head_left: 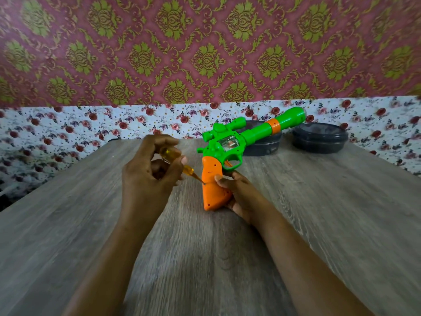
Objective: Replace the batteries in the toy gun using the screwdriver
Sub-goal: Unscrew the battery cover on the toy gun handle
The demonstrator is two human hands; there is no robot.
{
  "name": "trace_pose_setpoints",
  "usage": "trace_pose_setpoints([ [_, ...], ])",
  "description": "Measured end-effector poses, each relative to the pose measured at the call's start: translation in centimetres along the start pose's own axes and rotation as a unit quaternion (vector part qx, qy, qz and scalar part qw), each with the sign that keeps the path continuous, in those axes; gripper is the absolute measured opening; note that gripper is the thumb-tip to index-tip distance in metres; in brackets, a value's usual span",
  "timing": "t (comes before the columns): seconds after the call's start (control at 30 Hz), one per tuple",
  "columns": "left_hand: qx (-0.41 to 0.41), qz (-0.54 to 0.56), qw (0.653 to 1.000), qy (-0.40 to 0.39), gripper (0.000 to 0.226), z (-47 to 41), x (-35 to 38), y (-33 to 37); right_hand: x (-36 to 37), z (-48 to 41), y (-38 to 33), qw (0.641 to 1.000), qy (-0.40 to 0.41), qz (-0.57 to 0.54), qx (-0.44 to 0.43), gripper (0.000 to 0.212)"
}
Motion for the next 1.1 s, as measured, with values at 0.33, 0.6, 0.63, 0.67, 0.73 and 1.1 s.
trace_pose_setpoints([
  [0.33, -0.012, 0.108, 0.993, -0.038, 0.04, -0.3, 0.6, -0.1, 0.1, 0.0, 0.0, 1.0, -0.004, -0.006, 0.0, 0.042],
  [0.6, -0.029, 0.044, 0.999, -0.001, 0.027, -0.2, -0.3, -0.2, 0.0, 0.0, 0.0, 1.0, -0.003, 0.001, -0.002, 0.043],
  [0.63, -0.032, 0.042, 0.999, 0.004, 0.03, -0.1, -0.2, -0.3, 0.0, 0.0, 0.0, 1.0, -0.002, 0.004, -0.001, 0.044],
  [0.67, -0.034, 0.042, 0.999, 0.007, 0.03, -0.1, -0.1, -0.3, 0.0, -0.1, 0.1, 1.0, 0.0, 0.006, -0.001, 0.046],
  [0.73, -0.024, 0.042, 0.999, 0.009, 0.022, 0.0, 0.1, -0.2, 0.0, -0.1, 0.1, 1.0, 0.003, 0.008, -0.001, 0.047],
  [1.1, -0.014, 0.085, 0.992, -0.088, 0.025, 0.0, 1.5, 0.0, -0.2, 0.0, 0.0, 1.0, 0.005, 0.002, 0.004, 0.042],
])
Point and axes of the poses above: each hand's wrist, its own z-axis away from the middle knuckle, its own x-axis out of the palm, y = z × x, the point moved 9 cm from there along -z, towards the middle knuckle, and after that the axes turned 14 degrees about x, right-handed, at the moved point
